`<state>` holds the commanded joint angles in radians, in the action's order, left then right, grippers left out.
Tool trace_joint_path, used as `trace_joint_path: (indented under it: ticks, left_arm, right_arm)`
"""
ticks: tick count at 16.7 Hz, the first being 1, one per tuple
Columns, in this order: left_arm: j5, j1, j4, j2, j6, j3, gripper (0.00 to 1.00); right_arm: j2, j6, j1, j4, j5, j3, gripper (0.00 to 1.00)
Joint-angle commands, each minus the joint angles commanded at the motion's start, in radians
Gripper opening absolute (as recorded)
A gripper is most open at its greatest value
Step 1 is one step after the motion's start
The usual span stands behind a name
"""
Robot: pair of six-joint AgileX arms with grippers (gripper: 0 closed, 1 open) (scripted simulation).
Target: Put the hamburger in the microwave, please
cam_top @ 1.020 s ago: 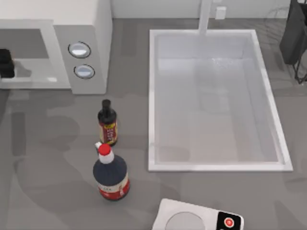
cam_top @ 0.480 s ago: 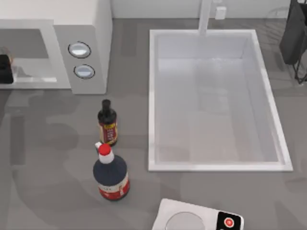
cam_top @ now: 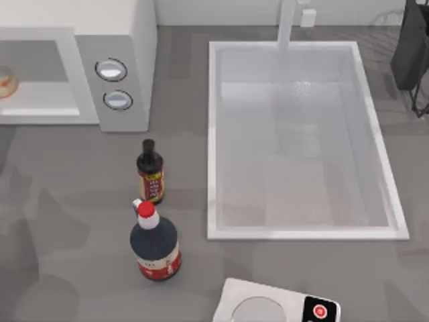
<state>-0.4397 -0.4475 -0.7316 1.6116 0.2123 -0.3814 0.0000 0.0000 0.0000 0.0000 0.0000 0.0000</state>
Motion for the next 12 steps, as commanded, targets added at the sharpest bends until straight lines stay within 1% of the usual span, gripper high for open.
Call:
trace_joint_path:
  ticks: [2,4,10,12]
  left_arm:
    - [-0.034,-0.042,-0.018,-0.093,0.017,0.098,1.00]
    - [-0.058,-0.069,-0.032,-0.148,0.030,0.153,1.00]
    - [-0.063,-0.069,-0.032,-0.159,0.032,0.163,1.00]
    - [-0.063,-0.070,0.003,-0.183,0.032,0.146,1.00]
  right_arm:
    - [0.000,0.000,0.000,0.000,0.000,0.000,1.00]
    - [0.000,0.000,0.000,0.000,0.000,0.000,1.00]
    - [0.000,0.000,0.000,0.000,0.000,0.000,1.00]
    - [0.000,0.000,0.000,0.000,0.000,0.000,1.00]
